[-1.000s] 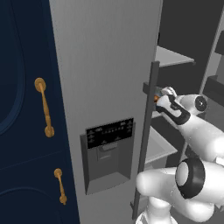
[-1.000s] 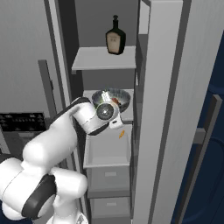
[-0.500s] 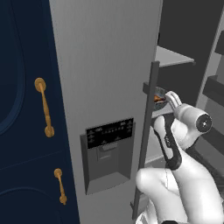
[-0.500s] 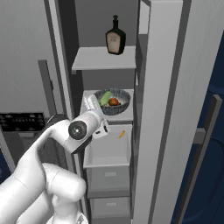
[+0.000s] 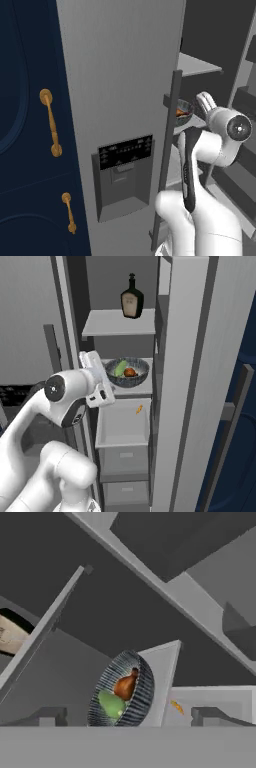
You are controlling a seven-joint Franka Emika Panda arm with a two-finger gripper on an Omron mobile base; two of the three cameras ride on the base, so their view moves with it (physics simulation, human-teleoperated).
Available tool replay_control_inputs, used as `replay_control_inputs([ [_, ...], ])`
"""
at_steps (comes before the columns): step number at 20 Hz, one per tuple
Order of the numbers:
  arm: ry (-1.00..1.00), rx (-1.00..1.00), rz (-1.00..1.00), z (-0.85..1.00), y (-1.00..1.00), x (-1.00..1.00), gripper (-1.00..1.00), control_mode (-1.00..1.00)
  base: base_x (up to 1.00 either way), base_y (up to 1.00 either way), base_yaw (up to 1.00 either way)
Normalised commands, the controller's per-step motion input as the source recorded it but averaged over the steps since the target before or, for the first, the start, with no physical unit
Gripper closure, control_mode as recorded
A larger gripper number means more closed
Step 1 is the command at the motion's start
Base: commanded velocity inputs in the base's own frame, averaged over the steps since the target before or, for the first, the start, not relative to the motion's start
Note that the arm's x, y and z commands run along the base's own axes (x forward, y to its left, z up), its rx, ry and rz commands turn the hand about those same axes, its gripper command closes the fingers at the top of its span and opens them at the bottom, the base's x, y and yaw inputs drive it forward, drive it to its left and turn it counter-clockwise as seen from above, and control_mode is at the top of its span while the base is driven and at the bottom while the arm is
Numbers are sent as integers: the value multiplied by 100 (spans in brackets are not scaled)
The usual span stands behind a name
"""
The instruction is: Pick the chicken drumstick and corn from their plates and place them in the bowl. Then put the bowl in the fridge.
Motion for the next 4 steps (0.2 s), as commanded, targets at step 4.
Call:
replay_control_inputs([
  [4, 74, 0, 4, 83, 3, -68, -100, -100, 0, 0, 0],
])
